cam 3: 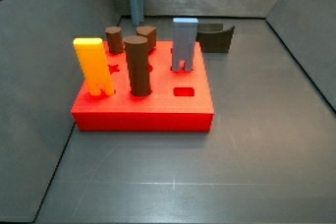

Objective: Pick up the arch object. Move up. Rotate the arch object. Move to above the board. Insert the arch object.
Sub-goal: Pick up the arch object.

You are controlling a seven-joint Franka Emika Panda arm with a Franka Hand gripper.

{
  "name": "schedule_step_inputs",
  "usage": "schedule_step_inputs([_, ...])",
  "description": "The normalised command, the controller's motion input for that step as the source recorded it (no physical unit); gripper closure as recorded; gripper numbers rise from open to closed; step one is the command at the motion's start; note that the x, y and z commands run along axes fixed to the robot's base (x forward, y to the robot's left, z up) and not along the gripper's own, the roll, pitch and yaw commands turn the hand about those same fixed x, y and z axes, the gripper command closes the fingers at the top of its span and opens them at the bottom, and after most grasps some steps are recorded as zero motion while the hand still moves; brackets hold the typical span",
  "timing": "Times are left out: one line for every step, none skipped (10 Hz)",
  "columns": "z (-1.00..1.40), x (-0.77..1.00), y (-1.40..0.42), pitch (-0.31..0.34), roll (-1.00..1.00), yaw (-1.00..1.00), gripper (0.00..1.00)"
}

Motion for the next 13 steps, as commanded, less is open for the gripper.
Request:
schedule_step_inputs([-0.46,-0.2,0.1,-0.1,-0.07,-0.75,0.0])
schedule_step_inputs([-0.45,-0.2,0.15,-0.106,-0.08,-0.68,0.0])
schedule_step_inputs([-0.39,0.0,0.18,-0.193,-0.16,-0.61,0.0])
schedule_step_inputs([-0.33,0.05,0.28,-0.203,-0.24,-0.5,0.0])
schedule_step_inputs([-0.35,0.14,0.29,-0.173,-0.27,-0.47,0.0])
schedule_step_inputs([-0.37,0.19,0.25,-0.184,-0.3,-0.5,0.0])
schedule_step_inputs([-0.31,0.03,0.29,-0.191,-0.3,-0.37,0.0])
schedule_step_inputs([-0.25,0.0,0.11,-0.153,-0.18,-0.09,0.0])
schedule_step_inputs([-0.31,-0.06,0.02,-0.17,-0.11,-0.05,0.0])
schedule_step_inputs([-0.16,-0.13,0.0,-0.147,0.0,-0.01,0.0])
schedule_step_inputs([-0.09,-0.16,-0.15,-0.16,0.02,0.05,0.0])
schedule_step_inputs([-0.07,-0.19,-0.1,-0.187,0.0,0.06,0.0])
schedule_step_inputs([-0.06,-0.05,0.0,-0.081,0.0,0.0,0.0])
